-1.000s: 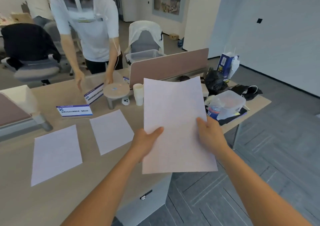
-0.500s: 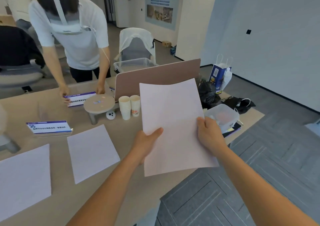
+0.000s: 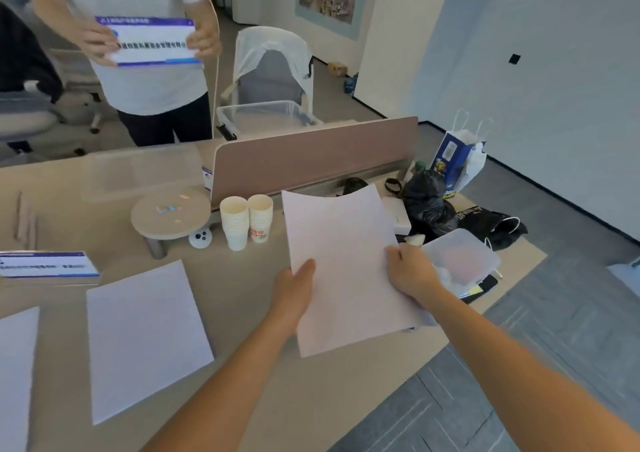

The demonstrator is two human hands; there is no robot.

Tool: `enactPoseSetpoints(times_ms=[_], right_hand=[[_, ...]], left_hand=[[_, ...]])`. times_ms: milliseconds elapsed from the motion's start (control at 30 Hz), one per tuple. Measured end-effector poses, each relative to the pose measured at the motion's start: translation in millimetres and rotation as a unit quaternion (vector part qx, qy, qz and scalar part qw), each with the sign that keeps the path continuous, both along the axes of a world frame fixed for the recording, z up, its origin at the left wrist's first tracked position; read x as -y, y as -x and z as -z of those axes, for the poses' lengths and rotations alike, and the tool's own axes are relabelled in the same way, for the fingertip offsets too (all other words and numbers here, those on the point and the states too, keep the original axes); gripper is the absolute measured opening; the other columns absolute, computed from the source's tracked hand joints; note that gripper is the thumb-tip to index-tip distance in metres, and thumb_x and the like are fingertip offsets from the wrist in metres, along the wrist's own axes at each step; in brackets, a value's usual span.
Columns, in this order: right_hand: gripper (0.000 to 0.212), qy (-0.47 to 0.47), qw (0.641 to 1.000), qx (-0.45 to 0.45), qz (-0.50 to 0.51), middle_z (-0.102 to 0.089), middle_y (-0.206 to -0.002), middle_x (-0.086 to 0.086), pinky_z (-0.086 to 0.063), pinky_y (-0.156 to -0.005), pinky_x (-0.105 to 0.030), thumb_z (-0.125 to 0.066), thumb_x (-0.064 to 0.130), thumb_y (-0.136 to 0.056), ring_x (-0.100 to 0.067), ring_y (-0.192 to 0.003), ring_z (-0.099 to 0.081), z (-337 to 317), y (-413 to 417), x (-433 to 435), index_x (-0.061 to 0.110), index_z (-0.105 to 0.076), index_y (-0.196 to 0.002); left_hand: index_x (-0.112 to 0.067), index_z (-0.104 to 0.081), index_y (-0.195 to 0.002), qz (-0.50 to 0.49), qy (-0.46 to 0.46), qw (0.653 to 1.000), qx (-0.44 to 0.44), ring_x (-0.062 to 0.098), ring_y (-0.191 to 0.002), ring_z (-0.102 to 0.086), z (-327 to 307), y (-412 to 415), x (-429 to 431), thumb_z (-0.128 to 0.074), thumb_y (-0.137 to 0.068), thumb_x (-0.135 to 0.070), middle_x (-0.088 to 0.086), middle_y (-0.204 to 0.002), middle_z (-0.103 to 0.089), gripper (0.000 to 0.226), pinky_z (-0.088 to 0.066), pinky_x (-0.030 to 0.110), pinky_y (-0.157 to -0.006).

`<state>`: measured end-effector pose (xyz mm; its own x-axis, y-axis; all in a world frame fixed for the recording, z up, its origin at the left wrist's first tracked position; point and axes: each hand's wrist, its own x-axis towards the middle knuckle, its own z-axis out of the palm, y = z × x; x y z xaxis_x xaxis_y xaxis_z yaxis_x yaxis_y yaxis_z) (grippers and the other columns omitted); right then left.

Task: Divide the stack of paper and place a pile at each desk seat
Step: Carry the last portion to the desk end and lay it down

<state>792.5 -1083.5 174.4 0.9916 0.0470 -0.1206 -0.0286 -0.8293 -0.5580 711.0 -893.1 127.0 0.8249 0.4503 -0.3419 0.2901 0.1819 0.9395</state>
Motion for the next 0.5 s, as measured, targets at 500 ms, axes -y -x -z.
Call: enactPoseSetpoints(times_ms=[500], right_hand=[[0.047, 0.02, 0.979, -0.182, -0.094, -0.059, -0.129, -0.024, -0.042, -0.098, -0.039, -0.033, 0.035, -0.105, -0.039, -0.12, -0.055, 151.2, -199.2, -21.8, -0.001, -0.055, -0.126]], left_hand=[[-0.002, -0.048, -0.138, -0.081, -0.08, 0.962, -0.247, 0.033, -0.132, -0.046, 143.6, -157.9, 11.2, -0.04, -0.101, -0.041, 0.015, -0.143, -0.05, 0.054, -0.033, 0.038, -0.111]])
